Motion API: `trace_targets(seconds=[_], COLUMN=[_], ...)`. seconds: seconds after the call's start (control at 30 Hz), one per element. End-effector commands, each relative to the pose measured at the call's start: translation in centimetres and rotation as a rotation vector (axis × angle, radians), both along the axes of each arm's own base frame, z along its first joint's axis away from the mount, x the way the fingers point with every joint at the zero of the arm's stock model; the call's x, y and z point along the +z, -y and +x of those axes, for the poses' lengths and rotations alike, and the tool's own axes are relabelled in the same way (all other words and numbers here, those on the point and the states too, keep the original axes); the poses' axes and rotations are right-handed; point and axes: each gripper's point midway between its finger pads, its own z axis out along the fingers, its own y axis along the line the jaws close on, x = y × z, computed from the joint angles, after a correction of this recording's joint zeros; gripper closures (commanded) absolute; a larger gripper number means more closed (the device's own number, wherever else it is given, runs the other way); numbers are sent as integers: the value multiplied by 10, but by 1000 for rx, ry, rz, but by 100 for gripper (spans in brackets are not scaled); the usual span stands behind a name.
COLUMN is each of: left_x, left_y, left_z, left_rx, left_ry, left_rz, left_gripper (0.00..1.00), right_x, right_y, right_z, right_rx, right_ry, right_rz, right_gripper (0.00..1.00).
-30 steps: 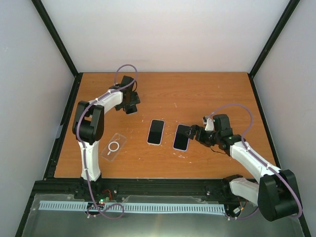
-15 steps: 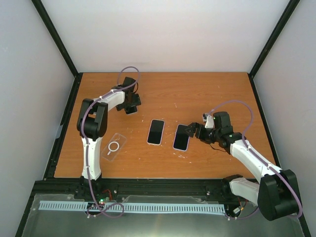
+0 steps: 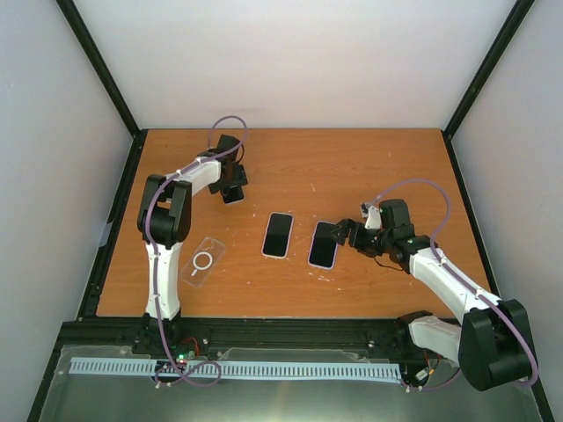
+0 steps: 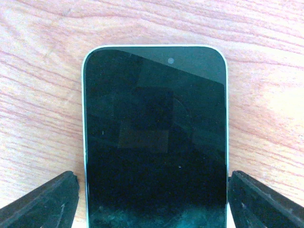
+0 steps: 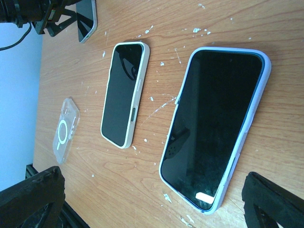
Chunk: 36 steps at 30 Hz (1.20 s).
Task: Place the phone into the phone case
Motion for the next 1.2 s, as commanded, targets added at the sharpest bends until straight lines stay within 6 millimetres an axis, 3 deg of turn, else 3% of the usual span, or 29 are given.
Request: trace_targets(seconds=[0.0, 0.3, 0.5, 0.73, 0.97, 1.17], left_x=[-3, 9, 5, 22, 23, 21], left_y=[2, 26, 34, 18, 1, 9], left_z=[-8, -58, -88, -69, -35, -11], left_rx=[-19, -127, -159, -72, -12, -52], left_ry=[-27, -63, -89, -32, -22, 7], left_rz=[-37, -149, -125, -31, 19, 2], left_gripper=[23, 35, 32, 2, 1, 1], right_x=[5, 1, 3, 6, 8, 15], right_y=[0, -1, -1, -2, -5, -4], right_z=[1, -11, -16, -20, -19, -15], right_rx=[8, -1, -13, -24, -19, -2], right_ry=[19, -9, -4, 3, 4, 19], right_rz=[-7, 25, 40, 43, 42, 10], right_gripper=[0, 0, 0, 0, 0, 0])
